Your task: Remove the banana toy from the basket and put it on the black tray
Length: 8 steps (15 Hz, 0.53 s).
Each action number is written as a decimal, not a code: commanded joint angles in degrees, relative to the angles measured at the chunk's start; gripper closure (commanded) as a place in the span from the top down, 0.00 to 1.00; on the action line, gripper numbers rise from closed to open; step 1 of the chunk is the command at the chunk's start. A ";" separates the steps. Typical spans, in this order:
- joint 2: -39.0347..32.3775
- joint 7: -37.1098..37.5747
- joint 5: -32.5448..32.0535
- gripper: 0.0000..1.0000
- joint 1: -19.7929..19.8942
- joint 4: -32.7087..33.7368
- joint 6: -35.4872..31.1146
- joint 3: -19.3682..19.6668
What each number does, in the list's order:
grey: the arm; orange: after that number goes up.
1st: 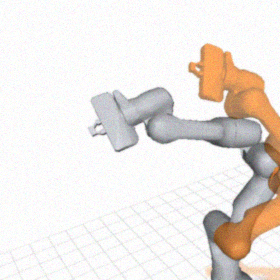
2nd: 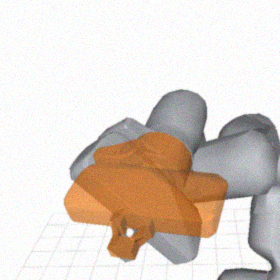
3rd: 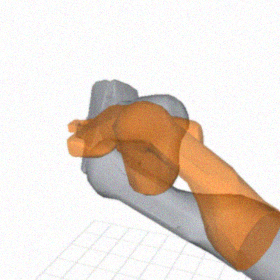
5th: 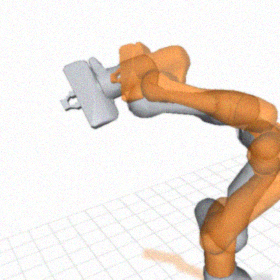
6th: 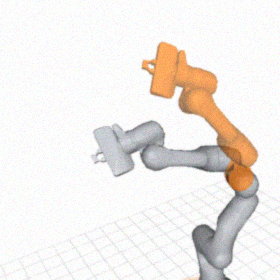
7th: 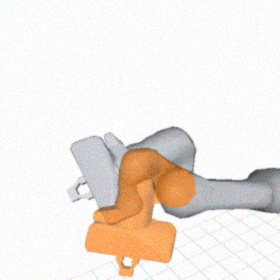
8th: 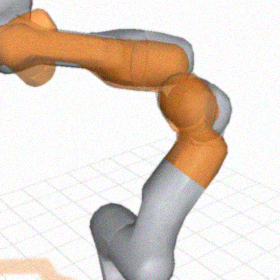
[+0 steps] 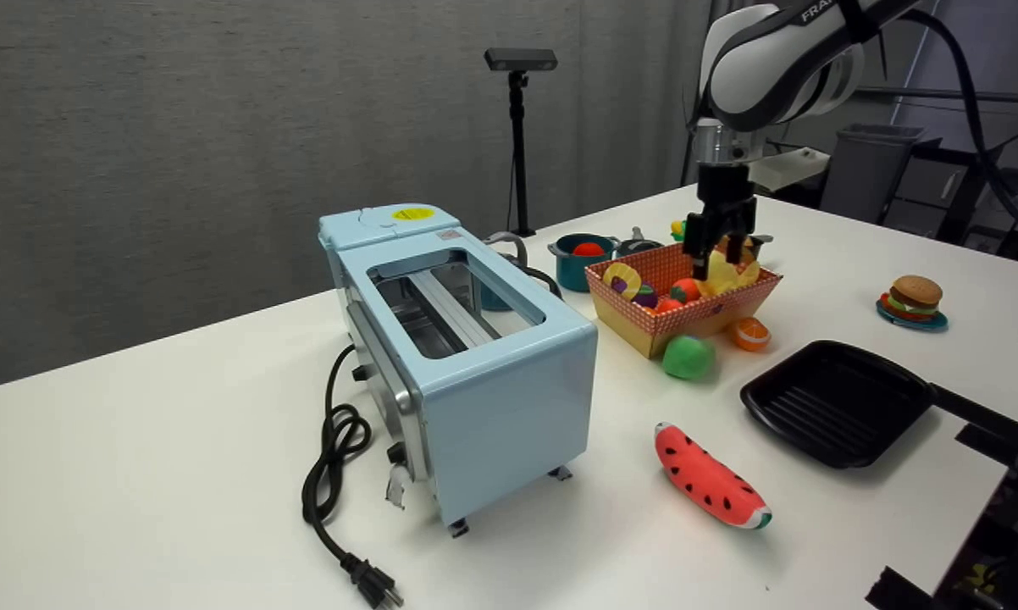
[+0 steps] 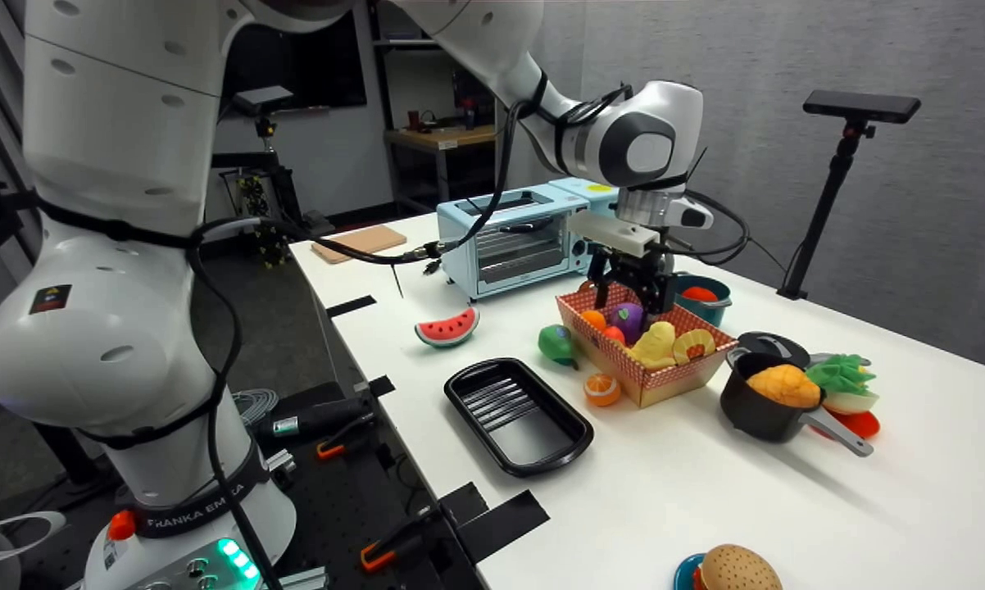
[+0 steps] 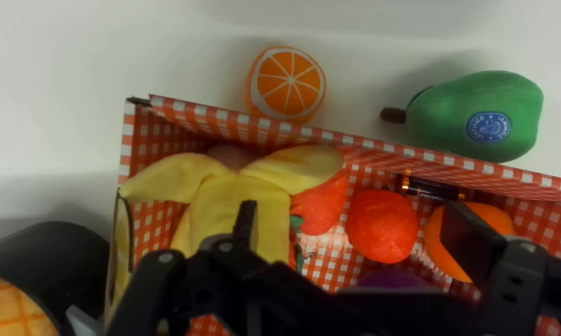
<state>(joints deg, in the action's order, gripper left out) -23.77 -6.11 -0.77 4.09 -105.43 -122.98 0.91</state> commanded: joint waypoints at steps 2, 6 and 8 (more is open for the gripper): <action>-1.59 -2.65 2.11 1.00 1.02 5.30 4.39 -0.44; -1.78 -3.43 3.68 1.00 2.22 8.19 6.44 -0.16; -2.15 -3.70 4.51 1.00 3.06 9.53 7.26 0.15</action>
<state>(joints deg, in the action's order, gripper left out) -24.50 -7.63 1.03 5.34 -99.63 -118.50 1.04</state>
